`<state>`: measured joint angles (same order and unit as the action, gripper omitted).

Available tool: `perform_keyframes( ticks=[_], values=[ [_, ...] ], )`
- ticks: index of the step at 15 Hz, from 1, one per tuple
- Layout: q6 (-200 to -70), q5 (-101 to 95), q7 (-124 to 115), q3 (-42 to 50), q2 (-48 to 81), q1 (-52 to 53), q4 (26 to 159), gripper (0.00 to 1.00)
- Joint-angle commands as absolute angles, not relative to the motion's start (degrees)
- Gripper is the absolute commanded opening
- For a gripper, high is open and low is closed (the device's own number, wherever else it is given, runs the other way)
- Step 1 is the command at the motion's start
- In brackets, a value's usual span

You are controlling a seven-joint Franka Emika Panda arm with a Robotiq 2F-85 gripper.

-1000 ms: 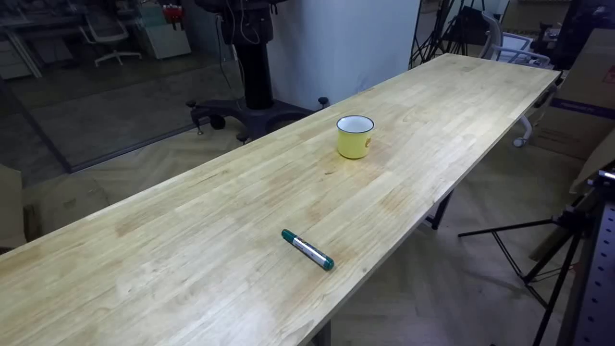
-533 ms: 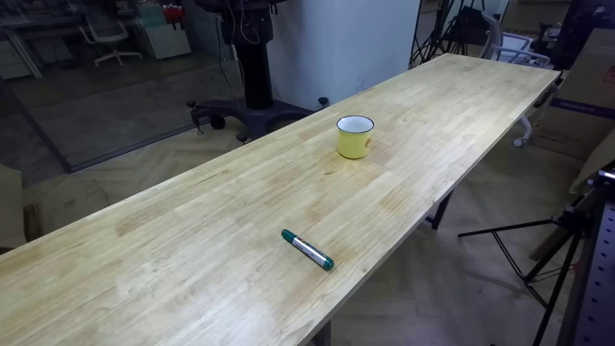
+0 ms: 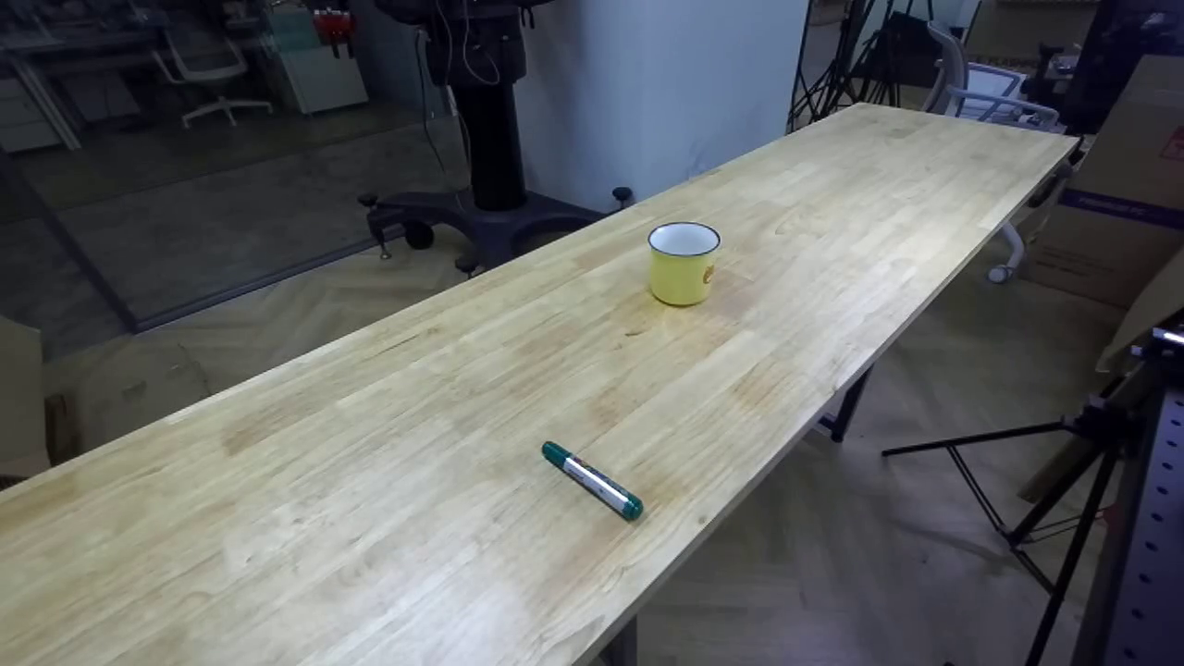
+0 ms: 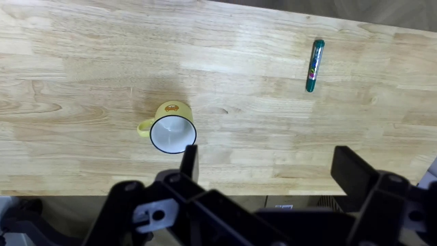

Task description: Put the marker inside the yellow mug

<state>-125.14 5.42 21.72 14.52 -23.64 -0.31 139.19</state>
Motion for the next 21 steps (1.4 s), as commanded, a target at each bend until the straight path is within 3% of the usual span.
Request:
perform_keyframes(
  ticks=[1,10,11,17,21],
  values=[
    [-128.51,4.95,18.47,9.60,-11.95,0.81,134.96,1.00],
    [-142.14,-9.96,-6.75,-0.92,14.36,4.75,124.83,1.00],
    [-141.93,-7.01,-0.82,-0.74,9.52,3.01,129.31,1.00],
    [-143.35,-8.23,-2.70,-0.51,11.22,3.18,128.76,1.00],
    [-156.35,-2.04,-3.80,-3.21,17.23,4.01,128.89,1.00]
  ],
)
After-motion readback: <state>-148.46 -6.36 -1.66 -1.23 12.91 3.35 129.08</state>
